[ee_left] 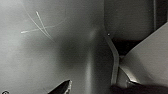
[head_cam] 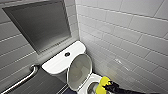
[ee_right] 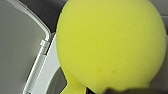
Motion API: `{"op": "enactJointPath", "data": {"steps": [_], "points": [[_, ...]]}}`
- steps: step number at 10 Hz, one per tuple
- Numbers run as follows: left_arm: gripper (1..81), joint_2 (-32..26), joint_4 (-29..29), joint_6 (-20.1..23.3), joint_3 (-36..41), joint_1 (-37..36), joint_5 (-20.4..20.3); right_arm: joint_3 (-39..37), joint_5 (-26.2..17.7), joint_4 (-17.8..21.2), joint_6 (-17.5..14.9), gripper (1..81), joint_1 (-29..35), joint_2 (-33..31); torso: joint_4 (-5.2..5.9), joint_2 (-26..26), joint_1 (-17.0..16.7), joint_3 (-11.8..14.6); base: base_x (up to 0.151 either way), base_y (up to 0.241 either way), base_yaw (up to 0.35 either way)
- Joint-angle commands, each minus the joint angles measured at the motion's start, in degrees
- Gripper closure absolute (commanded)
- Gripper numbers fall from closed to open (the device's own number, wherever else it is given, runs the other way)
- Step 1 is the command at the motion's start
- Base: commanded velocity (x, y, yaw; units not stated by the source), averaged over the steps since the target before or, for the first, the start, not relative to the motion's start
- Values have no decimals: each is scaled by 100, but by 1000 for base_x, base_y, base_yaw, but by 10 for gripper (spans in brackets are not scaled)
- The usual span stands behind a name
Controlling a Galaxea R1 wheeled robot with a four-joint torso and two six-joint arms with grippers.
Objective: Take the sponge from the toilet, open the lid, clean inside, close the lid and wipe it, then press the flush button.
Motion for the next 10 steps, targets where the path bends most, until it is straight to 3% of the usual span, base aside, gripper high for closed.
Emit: {"op": "enactJointPath", "data": {"steps": [1,5,10], "points": [[10,46,-35,24,24,58,457,643,120,172,53,811,317,-565,0,0,0,0,0,0,0],[10,46,-35,33,24,65,440,1550,507,164,44,811,167,-1463,2,-2,0,0,0,0,0],[10,46,-26,33,24,66,413,1323,709,277,44,811,-492,-1621,2,-2,0,2,0,0,0]]}}
